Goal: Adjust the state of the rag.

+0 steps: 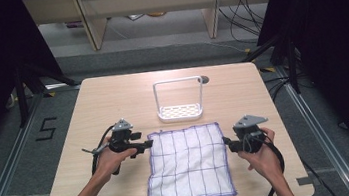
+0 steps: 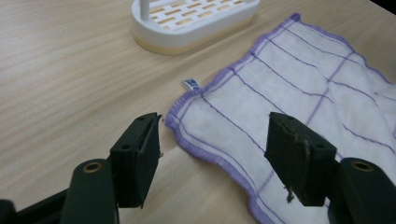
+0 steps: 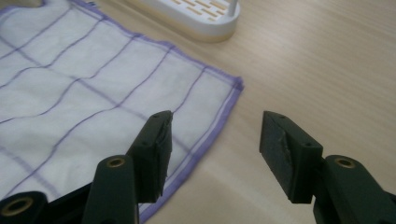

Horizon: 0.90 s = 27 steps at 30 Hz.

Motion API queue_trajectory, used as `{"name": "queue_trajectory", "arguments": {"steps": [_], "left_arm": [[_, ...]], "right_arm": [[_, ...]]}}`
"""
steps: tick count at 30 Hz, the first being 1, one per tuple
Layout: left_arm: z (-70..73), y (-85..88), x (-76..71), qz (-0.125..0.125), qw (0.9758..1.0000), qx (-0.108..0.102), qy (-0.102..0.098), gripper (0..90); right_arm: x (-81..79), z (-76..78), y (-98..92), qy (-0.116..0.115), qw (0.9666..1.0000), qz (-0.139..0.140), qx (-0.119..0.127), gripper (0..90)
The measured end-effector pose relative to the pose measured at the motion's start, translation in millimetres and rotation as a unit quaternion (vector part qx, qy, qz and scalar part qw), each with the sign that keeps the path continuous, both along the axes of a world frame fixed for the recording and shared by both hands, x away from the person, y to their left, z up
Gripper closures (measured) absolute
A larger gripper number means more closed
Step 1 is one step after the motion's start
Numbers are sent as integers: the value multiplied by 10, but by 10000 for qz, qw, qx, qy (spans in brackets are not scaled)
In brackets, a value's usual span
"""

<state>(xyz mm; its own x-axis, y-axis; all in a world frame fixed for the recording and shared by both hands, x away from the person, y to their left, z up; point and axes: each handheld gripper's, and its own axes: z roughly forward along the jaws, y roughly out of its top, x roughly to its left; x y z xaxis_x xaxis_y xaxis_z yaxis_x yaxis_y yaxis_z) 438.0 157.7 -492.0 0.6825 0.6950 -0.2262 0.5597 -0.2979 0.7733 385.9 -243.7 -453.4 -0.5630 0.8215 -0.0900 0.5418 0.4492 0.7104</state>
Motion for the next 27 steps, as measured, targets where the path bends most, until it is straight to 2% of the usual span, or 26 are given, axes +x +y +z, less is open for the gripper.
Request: {"name": "queue_trajectory", "arguments": {"steps": [4,7,9,10,11,13,14,16,17,18,21,23,24,25,26,27], "left_arm": [[-34,-54,80,36,10000,81,36,332],[-52,-65,130,-54,9997,208,83,328],[-72,-95,169,21,9999,113,119,328],[-70,-89,194,-32,9997,168,147,332],[-79,-110,208,42,9998,91,149,336],[-91,-128,237,-3,9997,170,201,342],[-98,-124,251,-88,9993,280,221,345],[-126,-156,259,-106,9991,324,266,359],[-140,-179,262,-128,9985,474,224,366],[-146,-197,264,-176,9977,635,186,385],[-165,-232,269,-268,9975,629,169,460],[-168,-264,266,-358,9966,718,175,531],[-167,-271,266,-352,9965,748,145,578],[-163,-274,272,-400,9963,755,136,617],[-159,-279,272,-432,9960,780,102,667],[-155,-286,268,-438,9957,810,56,713]], "right_arm": [[278,-25,66,196,9997,-89,84,463],[476,-75,142,288,9996,14,-43,464],[597,-119,190,372,9993,-7,-12,465],[636,-135,196,380,9993,47,-56,465],[666,-144,219,424,9991,-33,-51,465],[731,-168,241,431,9990,-18,-118,465],[758,-176,248,457,9989,-2,-125,465],[795,-187,265,522,9986,-49,-92,465],[817,-205,268,460,9989,-20,-105,465],[835,-219,273,488,9987,-37,-113,467],[867,-273,294,587,9982,-98,-121,468],[892,-300,294,654,9977,-87,-183,468],[912,-330,293,596,9980,-77,-192,467],[923,-329,287,635,9977,-51,-212,468],[919,-333,293,684,9973,-157,-213,468],[937,-350,287,599,9979,-59,-217,474]]}}
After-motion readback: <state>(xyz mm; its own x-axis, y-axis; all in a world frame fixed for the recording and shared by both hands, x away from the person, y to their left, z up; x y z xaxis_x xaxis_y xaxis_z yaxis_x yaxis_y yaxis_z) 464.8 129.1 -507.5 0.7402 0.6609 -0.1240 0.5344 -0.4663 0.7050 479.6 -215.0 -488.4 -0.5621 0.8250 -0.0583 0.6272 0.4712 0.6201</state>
